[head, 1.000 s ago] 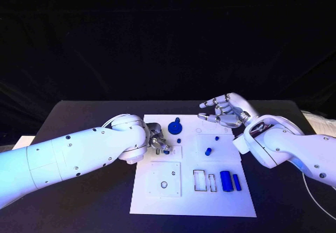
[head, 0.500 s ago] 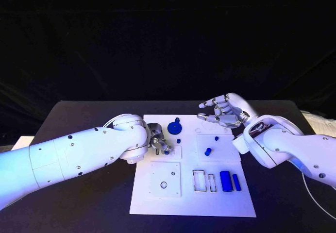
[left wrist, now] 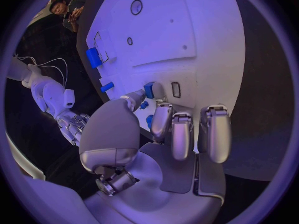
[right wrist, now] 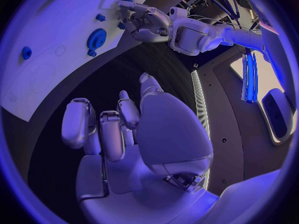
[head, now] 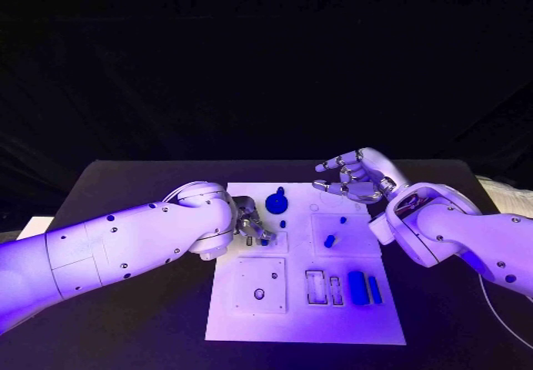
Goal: Assemble the parts on the task board
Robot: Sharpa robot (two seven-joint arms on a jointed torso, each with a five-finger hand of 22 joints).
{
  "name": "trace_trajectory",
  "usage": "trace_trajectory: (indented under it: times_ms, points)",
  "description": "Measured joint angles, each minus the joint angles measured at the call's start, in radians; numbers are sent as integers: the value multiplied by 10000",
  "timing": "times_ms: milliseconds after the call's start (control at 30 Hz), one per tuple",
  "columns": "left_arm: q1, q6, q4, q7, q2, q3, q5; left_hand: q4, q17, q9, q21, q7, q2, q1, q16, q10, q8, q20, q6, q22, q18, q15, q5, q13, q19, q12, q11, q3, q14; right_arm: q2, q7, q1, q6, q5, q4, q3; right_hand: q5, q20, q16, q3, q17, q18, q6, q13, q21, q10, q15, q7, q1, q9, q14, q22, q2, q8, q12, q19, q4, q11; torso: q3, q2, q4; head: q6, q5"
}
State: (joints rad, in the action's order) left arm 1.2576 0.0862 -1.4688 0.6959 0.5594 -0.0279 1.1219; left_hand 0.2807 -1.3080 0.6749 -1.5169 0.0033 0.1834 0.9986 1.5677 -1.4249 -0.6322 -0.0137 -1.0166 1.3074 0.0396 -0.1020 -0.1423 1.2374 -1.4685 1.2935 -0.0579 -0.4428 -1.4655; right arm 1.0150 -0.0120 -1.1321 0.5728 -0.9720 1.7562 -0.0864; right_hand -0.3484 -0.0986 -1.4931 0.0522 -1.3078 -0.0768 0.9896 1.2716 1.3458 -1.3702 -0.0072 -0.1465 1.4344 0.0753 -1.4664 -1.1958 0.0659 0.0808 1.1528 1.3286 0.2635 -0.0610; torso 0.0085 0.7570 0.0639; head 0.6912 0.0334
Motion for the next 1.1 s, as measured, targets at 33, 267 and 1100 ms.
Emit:
trace_trajectory:
  times_ms: [33,267,1100]
  points:
    - [-3,6,0,-4,9,4,-3,41,0,15,0,-1,-78,-79,0,-16,-5,0,0,0,-20,0,0,24,0,41,-16,272,0,1,2,0,-1,2,-1,0,0,21,0,0,0,0,0,0,0,0,0,0,0,0,0,7,0,0,0,-21,0,0,0,0,0,0,0]
    - [-12,56,-28,-45,112,24,-24,97,1,45,-51,-38,-344,-344,0,-117,-59,36,-36,0,-113,0,77,134,36,137,-45,1533,0,2,26,0,-15,9,-14,0,0,37,0,69,1,0,0,-57,0,1,0,0,-57,0,0,38,-57,0,-1,-38,14,-1,-6,0,0,2,-1]
    - [431,-87,-674,12,947,687,-386,104,3,39,149,88,-662,-395,0,65,33,35,162,-1,-96,0,118,-264,37,-219,23,2908,1,-58,81,12,-70,22,-191,3,1,37,40,125,3,1,0,-64,-38,4,0,0,-95,0,0,54,-95,0,-17,-37,69,-4,3,-9,13,-25,-15]
